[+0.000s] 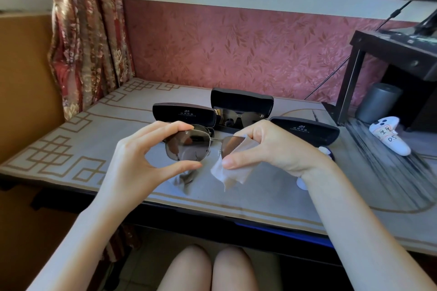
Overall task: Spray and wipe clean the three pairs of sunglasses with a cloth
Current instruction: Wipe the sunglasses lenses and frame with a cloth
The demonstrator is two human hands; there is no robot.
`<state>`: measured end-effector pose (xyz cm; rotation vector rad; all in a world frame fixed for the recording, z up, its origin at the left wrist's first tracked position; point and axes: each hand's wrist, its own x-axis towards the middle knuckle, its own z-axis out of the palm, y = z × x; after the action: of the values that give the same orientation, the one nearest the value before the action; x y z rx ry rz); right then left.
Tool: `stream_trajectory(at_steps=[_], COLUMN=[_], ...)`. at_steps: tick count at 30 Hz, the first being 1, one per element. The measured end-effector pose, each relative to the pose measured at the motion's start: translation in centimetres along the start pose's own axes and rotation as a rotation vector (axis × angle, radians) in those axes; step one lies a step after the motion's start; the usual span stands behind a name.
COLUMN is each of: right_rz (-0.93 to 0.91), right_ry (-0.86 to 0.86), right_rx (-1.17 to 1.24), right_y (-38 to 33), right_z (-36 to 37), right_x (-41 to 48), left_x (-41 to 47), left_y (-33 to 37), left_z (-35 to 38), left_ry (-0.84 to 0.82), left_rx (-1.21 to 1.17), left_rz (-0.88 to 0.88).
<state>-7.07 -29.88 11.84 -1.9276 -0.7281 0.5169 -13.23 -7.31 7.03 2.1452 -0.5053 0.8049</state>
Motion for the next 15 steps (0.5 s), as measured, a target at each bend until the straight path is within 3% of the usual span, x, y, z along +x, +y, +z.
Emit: stream_trajectory(at_steps=[8,15], right_rz=[0.041,0.044], right_ry=[-0.053,-0.045], right_rx=[-0.106,-0.027], right_y=[0.2,0.7], right_z=[-0.9,-1.9], right_x=[-0.8,-1.2], left_x=[0.1,0.1], left_y=[0.3,0.0], left_z=[0.3,0.2], left_ry=[-0.022,-0.013], left_rx=[0.007,-0.020], left_rz=[0.020,0.009])
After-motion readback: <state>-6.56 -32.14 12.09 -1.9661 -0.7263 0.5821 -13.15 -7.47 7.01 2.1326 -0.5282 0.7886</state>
